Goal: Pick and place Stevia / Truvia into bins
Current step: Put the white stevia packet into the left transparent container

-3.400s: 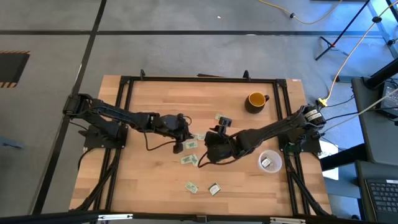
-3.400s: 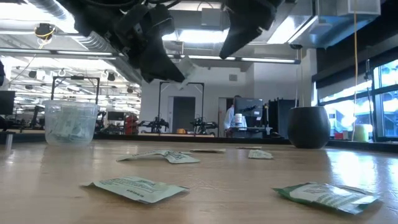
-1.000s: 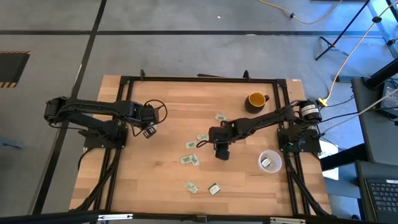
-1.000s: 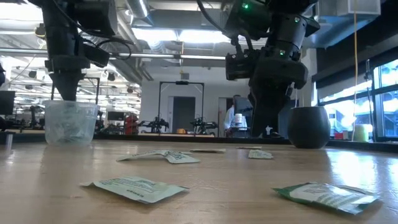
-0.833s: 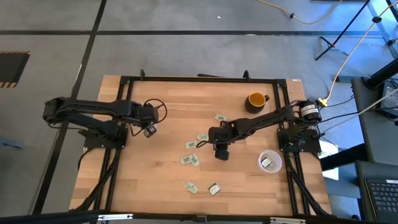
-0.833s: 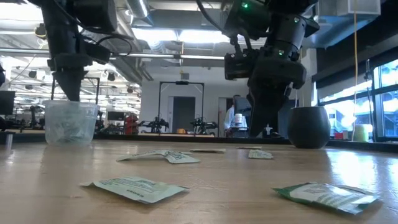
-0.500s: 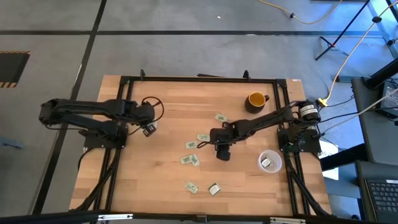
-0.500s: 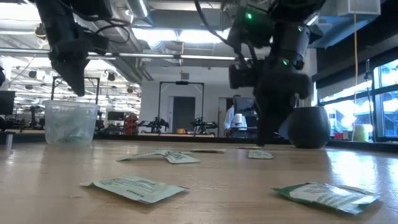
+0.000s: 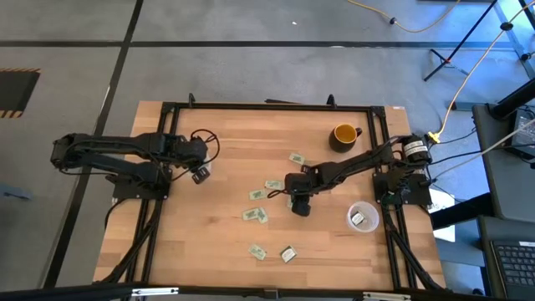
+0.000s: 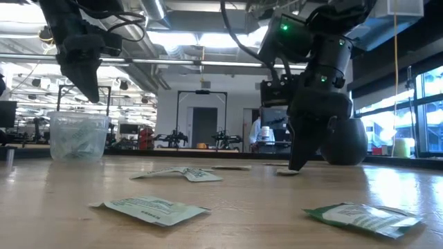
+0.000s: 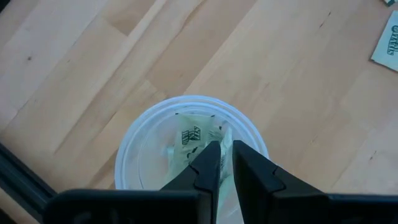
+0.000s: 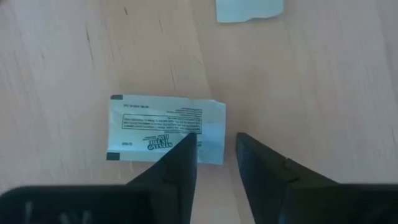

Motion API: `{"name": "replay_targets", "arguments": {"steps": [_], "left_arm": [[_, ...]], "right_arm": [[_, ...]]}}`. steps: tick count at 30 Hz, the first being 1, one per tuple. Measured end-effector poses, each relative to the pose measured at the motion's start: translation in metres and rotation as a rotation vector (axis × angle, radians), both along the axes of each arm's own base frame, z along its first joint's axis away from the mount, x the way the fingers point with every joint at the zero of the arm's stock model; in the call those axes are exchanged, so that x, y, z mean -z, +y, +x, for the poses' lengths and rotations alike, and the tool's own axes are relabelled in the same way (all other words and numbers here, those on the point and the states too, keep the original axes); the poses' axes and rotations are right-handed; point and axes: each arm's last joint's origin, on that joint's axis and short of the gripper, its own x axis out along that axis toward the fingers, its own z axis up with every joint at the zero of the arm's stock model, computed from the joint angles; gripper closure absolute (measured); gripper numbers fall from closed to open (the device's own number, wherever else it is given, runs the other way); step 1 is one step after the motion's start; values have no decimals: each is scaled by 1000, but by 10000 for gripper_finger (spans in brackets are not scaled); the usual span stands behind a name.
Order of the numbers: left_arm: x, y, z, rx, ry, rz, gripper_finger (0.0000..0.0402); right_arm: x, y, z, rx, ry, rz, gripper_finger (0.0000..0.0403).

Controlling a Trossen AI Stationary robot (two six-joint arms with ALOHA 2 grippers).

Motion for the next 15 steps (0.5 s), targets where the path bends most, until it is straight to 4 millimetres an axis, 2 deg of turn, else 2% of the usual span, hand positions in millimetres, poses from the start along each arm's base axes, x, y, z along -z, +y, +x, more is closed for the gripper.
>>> {"name": "replay_targets", "arguments": {"steps": [6, 13, 15], "left_arm": [[-1, 0, 2, 3, -20, -8, 364], [-18, 1, 8, 18, -103, 15, 363], [-20, 1, 11, 39, -137, 25, 365]], "right_arm": [[0, 0, 0, 4, 5, -3, 334], [1, 0, 0, 3, 6, -4, 393], [1, 0, 0, 2, 5, -4, 399]]}}
